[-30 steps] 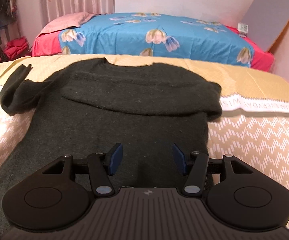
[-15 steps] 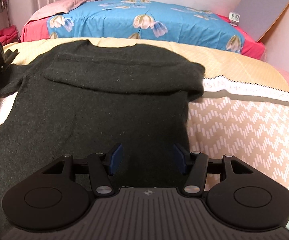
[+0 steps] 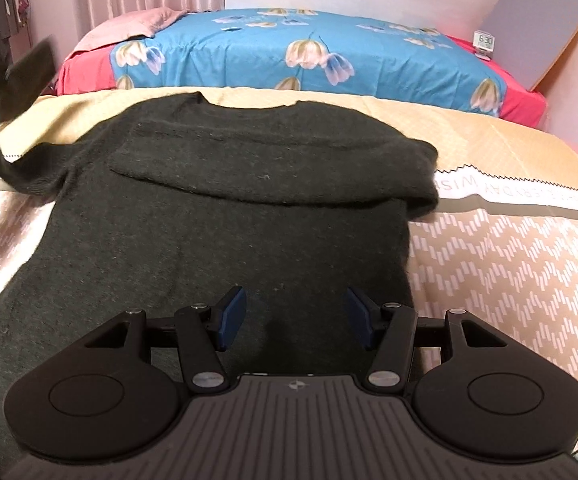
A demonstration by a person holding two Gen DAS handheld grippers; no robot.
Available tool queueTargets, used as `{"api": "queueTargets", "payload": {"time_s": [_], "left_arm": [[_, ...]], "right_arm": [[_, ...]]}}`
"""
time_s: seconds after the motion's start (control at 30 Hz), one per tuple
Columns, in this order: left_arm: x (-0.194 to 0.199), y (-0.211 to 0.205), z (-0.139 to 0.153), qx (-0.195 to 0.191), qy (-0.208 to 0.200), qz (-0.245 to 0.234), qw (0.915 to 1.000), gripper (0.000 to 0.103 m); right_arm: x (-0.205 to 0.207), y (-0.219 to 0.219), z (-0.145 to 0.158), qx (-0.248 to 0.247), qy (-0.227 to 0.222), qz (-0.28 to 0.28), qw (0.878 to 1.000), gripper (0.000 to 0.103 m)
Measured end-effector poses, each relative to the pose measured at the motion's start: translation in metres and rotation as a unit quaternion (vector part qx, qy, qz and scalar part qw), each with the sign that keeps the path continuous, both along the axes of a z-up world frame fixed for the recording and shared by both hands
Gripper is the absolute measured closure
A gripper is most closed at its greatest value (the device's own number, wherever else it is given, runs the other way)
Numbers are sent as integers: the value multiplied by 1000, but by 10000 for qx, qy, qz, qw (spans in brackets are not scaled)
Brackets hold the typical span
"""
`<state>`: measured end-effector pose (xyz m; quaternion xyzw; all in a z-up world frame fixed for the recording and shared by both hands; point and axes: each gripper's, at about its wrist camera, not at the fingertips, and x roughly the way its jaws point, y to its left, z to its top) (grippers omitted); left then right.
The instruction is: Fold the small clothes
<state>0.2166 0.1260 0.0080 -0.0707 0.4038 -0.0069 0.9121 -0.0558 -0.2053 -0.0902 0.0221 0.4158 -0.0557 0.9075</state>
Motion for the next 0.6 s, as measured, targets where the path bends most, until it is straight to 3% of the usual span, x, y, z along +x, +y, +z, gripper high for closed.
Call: {"api": "queueTargets", "payload": {"time_s": [0.2,0.3,0.37,0.4,0.43,0.47,0.6], "left_arm": [[-27,-90,34,-304,-442,-1181,9916,49],[-36,-136,32,-530,-446,-1732,9825,48],[-46,-167,24,-606,-347,-2261,9716,46],[-52,-184,18,-615,-276,-2550,9646,24],[-57,-196,13,-628,-207,-2760,9589,8],[-63,-204,9,-659,-163,-2934,9536,1],[-81,-203,-3,-680,-146,-3048,9499,0]], "right_arm": [[-2,-3,2,85,-78,-18,9999,43],[-5,-10,2,151,-84,-96,9998,43],[-7,-15,1,176,-80,-163,9997,43],[-8,-17,0,184,-68,-195,9996,43],[-8,-20,-1,197,-56,-231,9995,43],[-9,-24,-2,212,-51,-268,9994,43],[-8,-42,-3,276,-76,-433,9986,42]]}}
